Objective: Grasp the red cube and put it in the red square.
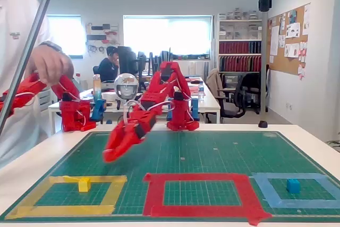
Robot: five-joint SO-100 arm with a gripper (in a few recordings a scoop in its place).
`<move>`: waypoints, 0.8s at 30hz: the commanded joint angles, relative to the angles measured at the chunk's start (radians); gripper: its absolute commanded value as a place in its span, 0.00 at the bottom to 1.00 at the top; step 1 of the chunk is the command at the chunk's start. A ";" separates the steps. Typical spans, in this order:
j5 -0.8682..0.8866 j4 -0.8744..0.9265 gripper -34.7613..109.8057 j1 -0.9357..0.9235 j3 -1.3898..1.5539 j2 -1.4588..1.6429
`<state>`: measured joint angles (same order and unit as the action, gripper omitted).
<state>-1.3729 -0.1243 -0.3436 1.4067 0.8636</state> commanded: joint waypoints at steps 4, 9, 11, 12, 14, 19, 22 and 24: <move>0.000 0.035 0.23 0.198 -0.186 0.011; -0.008 0.035 0.23 0.236 -0.284 -0.044; -0.009 0.035 0.23 0.238 -0.331 -0.091; -0.009 0.037 0.23 0.238 -0.337 -0.101; -0.018 0.077 0.23 0.236 -0.356 -0.117; -0.021 0.371 0.23 0.259 -0.466 -0.127; -0.020 0.376 0.23 0.301 -0.417 -0.092; -0.020 0.368 0.23 0.325 -0.405 -0.083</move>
<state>-1.3729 0.2163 -0.0583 1.0155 0.6918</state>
